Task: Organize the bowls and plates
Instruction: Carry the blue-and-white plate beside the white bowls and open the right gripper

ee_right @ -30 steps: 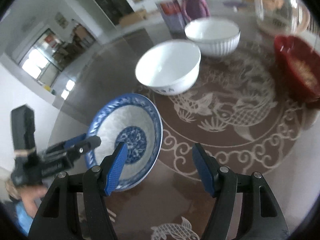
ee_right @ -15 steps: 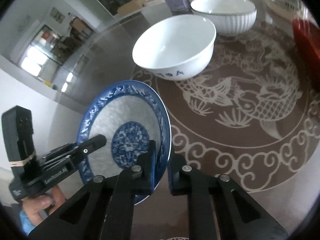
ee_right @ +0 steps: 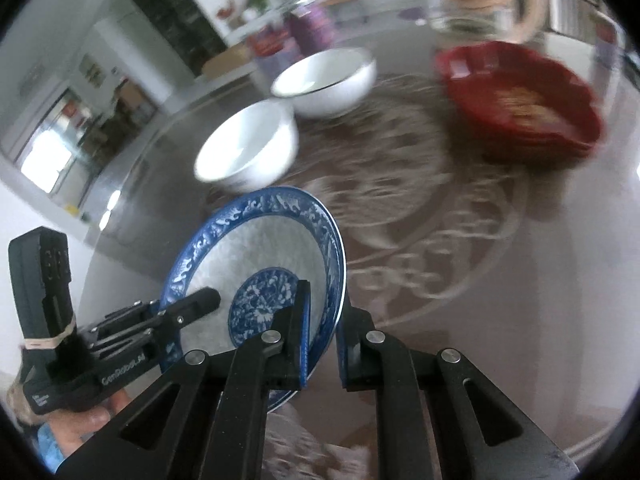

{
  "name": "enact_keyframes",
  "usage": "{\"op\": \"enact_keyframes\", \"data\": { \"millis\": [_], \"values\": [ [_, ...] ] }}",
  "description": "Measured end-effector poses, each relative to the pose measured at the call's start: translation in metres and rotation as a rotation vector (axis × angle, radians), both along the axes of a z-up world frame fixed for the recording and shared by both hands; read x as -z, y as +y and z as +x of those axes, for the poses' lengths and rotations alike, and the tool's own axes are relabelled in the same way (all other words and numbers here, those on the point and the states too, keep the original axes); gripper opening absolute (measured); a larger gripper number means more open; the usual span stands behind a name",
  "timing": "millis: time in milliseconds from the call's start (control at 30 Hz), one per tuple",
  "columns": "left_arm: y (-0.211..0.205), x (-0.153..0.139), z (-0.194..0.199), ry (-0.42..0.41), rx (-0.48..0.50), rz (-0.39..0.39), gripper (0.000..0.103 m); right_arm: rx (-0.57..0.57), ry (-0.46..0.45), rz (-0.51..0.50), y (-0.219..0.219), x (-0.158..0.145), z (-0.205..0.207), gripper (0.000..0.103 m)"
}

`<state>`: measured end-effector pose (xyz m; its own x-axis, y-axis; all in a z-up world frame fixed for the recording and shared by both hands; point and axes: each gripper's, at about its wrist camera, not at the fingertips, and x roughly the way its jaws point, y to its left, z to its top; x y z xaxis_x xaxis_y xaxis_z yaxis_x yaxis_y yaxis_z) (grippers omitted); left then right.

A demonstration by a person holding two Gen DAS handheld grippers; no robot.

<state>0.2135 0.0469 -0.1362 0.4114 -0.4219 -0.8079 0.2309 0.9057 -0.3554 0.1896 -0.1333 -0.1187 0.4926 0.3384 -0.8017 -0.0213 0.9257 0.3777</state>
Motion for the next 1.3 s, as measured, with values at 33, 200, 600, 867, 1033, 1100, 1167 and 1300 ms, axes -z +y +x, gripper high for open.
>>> {"op": "enact_keyframes", "data": {
  "millis": [33, 200, 600, 867, 1033, 1100, 1167, 1300],
  "values": [
    [-0.011, 0.001, 0.001, -0.003, 0.015, 0.0, 0.018, 0.021, 0.002, 0.002, -0.008, 0.001, 0.0, 0.012],
    [-0.058, 0.005, 0.008, -0.017, 0.071, 0.004, 0.018, 0.128, -0.004, 0.004, -0.057, 0.011, -0.01, 0.012],
    [-0.1, 0.016, 0.002, -0.048, 0.115, 0.075, 0.018, 0.202, -0.068, -0.015, -0.101, 0.025, -0.043, 0.021],
    [-0.074, -0.01, -0.016, -0.126, 0.06, 0.049, 0.02, 0.258, -0.239, -0.069, -0.107, -0.009, -0.076, 0.067],
    [-0.052, -0.021, -0.039, -0.174, 0.001, 0.067, 0.044, 0.319, -0.329, -0.159, -0.113, -0.022, -0.11, 0.072],
    [-0.042, -0.022, -0.048, -0.196, -0.044, 0.074, 0.076, 0.34, -0.342, -0.179, -0.114, -0.019, -0.122, 0.072],
    [-0.034, -0.024, -0.053, -0.234, -0.101, 0.083, 0.089, 0.344, -0.332, -0.192, -0.116, -0.012, -0.13, 0.072],
    [-0.024, -0.023, -0.062, -0.248, -0.131, 0.142, 0.092, 0.326, -0.3, -0.211, -0.114, -0.001, -0.135, 0.072]
  ]
}}
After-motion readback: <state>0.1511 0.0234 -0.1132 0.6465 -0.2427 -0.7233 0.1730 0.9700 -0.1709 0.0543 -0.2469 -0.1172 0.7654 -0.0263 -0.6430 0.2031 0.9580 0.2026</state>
